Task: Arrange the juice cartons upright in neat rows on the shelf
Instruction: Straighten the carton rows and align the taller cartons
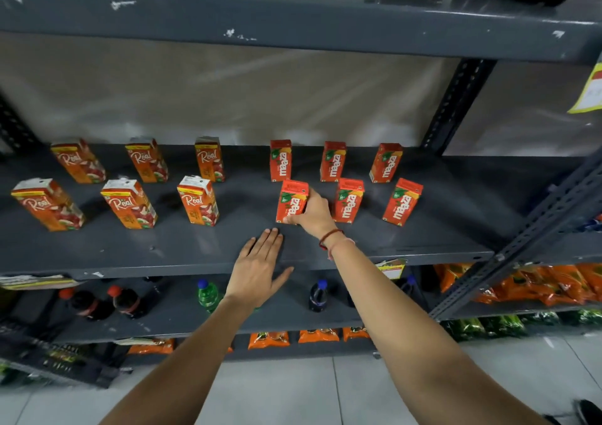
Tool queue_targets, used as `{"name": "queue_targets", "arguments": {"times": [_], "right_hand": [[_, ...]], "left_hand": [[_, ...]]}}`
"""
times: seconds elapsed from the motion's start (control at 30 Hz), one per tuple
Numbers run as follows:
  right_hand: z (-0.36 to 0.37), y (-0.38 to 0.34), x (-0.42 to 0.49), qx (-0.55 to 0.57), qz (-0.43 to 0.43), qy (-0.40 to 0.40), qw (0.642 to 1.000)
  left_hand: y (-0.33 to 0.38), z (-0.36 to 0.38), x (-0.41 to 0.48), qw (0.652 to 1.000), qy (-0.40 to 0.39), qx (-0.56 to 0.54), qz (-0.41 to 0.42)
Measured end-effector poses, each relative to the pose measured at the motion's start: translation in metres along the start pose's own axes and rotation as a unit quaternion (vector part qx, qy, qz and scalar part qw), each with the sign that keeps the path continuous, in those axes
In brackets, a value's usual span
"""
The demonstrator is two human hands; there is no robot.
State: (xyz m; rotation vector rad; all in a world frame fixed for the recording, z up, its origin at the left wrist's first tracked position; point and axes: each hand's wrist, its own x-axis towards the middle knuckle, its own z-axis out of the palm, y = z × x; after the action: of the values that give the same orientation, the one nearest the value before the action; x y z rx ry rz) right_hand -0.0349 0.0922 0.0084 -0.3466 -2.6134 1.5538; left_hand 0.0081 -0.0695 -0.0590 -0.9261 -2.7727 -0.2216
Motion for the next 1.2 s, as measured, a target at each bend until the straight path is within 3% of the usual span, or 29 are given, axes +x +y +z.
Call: {"name": "queue_targets", "arguments": {"times": [0.2,0.3,0.37,0.43,0.53,0.6,0.67,0.77,0.87,1.2], "right_hand": [[0.004,0.0,0.011,-0.057,-0.012,-0.035,0.998],[-0.005,0.008,-0.003,-0.072,-0.02,-0.009,0.997],[-0.018,0.022,-0.022,-0.054,-0.029,0.052,0.997],[-0.037,0.041,-0.044,-0.031,-0.036,0.163,0.985],[-0.074,0.07,-0.07,0.034,-0.018,0.356,0.934],[-0.103,0.09,-0.071,0.044,0.006,0.41,0.911],[-0.132,0.107,-0.062,0.03,0.045,0.381,0.923],[-0.162,0.124,-0.045,0.028,0.084,0.258,0.962],[-0.171,0.133,-0.03,0.039,0.082,0.165,0.982],[-0.192,0.143,-0.002,-0.015,0.042,0.035,0.998]], "left_hand": [[0.0,0.001,0.0,0.999,0.022,-0.03,-0.003],[0.004,-0.001,0.004,0.995,0.054,-0.075,-0.023],[0.004,-0.002,0.01,0.989,0.08,-0.112,-0.057],[0.002,-0.004,0.016,0.977,0.099,-0.16,-0.096],[0.004,-0.009,0.024,0.964,0.14,-0.204,-0.099],[0.015,-0.012,0.028,0.96,0.147,-0.227,-0.076],[0.032,-0.013,0.036,0.951,0.125,-0.276,-0.062],[0.06,-0.006,0.054,0.932,0.071,-0.353,-0.051],[0.076,0.002,0.075,0.911,0.062,-0.397,-0.092],[0.081,0.015,0.134,0.908,0.003,-0.388,-0.156]]}}
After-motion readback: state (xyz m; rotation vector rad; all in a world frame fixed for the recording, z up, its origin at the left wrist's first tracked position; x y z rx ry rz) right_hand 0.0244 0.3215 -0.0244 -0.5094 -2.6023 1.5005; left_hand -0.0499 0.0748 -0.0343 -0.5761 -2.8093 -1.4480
